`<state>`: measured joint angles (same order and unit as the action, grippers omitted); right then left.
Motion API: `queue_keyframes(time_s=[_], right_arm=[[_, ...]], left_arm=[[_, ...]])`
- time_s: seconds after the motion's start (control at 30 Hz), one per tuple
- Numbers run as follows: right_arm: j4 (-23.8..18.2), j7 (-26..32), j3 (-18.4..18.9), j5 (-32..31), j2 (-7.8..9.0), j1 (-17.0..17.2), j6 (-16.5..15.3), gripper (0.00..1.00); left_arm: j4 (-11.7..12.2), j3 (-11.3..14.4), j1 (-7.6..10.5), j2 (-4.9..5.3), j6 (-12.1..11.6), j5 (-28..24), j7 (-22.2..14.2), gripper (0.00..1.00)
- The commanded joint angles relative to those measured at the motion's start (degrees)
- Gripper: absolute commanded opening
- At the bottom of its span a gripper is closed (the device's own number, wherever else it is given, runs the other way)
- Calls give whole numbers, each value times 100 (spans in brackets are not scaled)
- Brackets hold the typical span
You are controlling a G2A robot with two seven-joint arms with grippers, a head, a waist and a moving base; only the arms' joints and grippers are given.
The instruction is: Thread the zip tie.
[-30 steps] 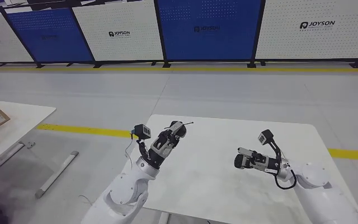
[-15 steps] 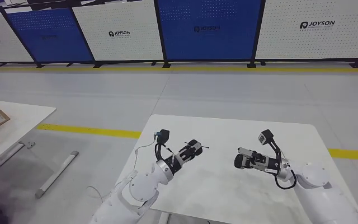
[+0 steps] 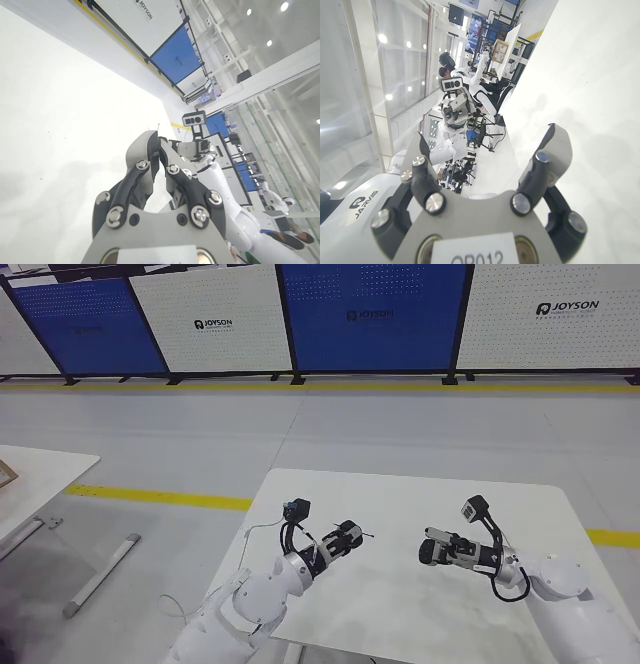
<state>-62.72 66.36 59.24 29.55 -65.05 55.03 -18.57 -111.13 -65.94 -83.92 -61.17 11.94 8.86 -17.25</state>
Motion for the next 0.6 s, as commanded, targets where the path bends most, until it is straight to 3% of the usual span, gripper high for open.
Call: queue_keyframes(time_s=[0.0,0.1,0.13,0.5,0.57], right_arm=[[0,0,0,0,0,0,0,100],[0,0,0,0,0,0,0,100],[0,0,0,0,0,0,0,100],[0,0,0,0,0,0,0,100],[0,0,0,0,0,0,0,100]], left_arm=[[76,147,80,-2,228,408,-74,0],[186,411,208,-24,705,1151,93,0],[207,500,235,-59,754,1039,158,0],[214,519,274,-79,754,929,176,0],[293,611,272,-74,675,1228,176,0]])
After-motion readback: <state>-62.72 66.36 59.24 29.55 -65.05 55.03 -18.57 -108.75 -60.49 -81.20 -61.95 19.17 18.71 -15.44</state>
